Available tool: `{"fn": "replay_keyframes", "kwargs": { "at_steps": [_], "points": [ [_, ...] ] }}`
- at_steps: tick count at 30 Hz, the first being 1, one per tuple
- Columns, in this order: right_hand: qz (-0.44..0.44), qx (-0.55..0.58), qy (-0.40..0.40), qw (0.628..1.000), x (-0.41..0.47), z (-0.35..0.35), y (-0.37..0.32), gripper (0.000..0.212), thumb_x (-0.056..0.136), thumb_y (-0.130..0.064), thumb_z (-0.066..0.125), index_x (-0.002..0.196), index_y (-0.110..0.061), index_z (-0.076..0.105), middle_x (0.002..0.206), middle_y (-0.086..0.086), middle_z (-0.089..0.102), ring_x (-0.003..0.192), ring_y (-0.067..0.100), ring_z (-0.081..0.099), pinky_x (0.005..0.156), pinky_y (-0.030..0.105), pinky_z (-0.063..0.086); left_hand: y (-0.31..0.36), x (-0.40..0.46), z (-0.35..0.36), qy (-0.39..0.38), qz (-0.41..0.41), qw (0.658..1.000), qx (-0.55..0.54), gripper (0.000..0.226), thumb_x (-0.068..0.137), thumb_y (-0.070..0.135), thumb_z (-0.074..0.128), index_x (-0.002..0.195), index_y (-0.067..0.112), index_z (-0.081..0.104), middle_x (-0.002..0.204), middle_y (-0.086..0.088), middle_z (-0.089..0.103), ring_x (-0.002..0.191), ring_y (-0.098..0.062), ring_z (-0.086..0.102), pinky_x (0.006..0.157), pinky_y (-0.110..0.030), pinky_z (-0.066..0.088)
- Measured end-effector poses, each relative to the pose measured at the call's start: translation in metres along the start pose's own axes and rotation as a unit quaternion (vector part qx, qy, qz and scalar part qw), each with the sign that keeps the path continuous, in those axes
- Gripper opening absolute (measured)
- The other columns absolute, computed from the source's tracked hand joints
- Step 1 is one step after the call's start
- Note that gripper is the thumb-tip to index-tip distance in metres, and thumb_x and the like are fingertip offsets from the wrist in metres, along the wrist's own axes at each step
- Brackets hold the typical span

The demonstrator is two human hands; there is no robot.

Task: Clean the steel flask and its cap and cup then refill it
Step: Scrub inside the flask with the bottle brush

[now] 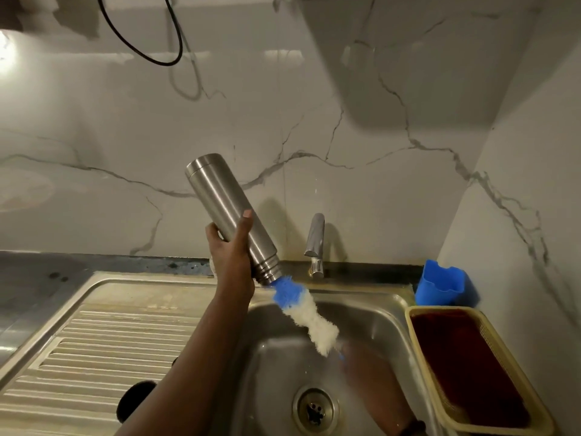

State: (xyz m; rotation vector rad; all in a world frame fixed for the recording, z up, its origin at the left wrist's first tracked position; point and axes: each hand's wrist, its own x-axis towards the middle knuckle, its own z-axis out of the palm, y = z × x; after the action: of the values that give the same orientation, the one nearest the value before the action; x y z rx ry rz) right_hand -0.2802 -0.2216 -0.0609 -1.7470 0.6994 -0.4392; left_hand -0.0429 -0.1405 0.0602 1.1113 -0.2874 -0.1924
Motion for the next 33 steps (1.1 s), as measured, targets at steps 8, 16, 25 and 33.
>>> {"fn": "replay_keyframes", "kwargs": {
  "at_steps": [8,16,25,33],
  "points": [
    [-0.049,-0.055,0.042,0.996,0.004,-0.003,0.005,0.027,0.099,-0.029,0.053,0.074,-0.035,0.063,0.056,-0.007,0.055,0.049,0.005,0.046,0.052,0.020,0.040,0.011,0.006,-0.004,0.015,-0.067,0.993,-0.095,0.062,0.085,0.041,0.076,0.134,0.014,0.046,0.111,-0.019,0.063,0.092,-0.033,0.068,0.076,-0.045,0.060],
    [0.012,-0.092,0.028,0.995,-0.012,0.004,0.017,0.034,0.096,-0.044,0.051,0.069,-0.025,0.061,0.049,-0.007,0.052,0.044,0.002,0.043,0.049,0.011,0.033,0.012,0.003,-0.015,0.133,-0.027,0.978,-0.158,0.063,0.090,0.042,0.070,0.137,0.014,0.040,0.114,-0.009,0.062,0.096,-0.025,0.071,0.072,-0.037,0.059],
    [0.038,-0.093,0.020,0.995,0.010,-0.011,0.014,0.039,0.099,-0.033,0.051,0.062,-0.022,0.056,0.048,-0.001,0.050,0.047,0.005,0.045,0.057,0.022,0.040,0.010,0.011,-0.027,0.134,-0.005,0.972,-0.193,0.056,0.088,0.041,0.073,0.132,0.019,0.045,0.117,-0.009,0.060,0.105,-0.028,0.068,0.089,-0.046,0.059],
    [-0.074,0.049,0.025,0.996,-0.006,0.005,0.001,0.011,0.087,-0.027,0.069,0.083,-0.037,0.065,0.066,-0.003,0.059,0.058,0.004,0.049,0.060,0.018,0.041,-0.004,0.001,-0.045,0.077,-0.105,0.961,-0.242,0.090,0.076,0.059,0.078,0.144,0.009,0.045,0.106,-0.008,0.064,0.092,-0.023,0.068,0.076,-0.040,0.058]
  ]
}}
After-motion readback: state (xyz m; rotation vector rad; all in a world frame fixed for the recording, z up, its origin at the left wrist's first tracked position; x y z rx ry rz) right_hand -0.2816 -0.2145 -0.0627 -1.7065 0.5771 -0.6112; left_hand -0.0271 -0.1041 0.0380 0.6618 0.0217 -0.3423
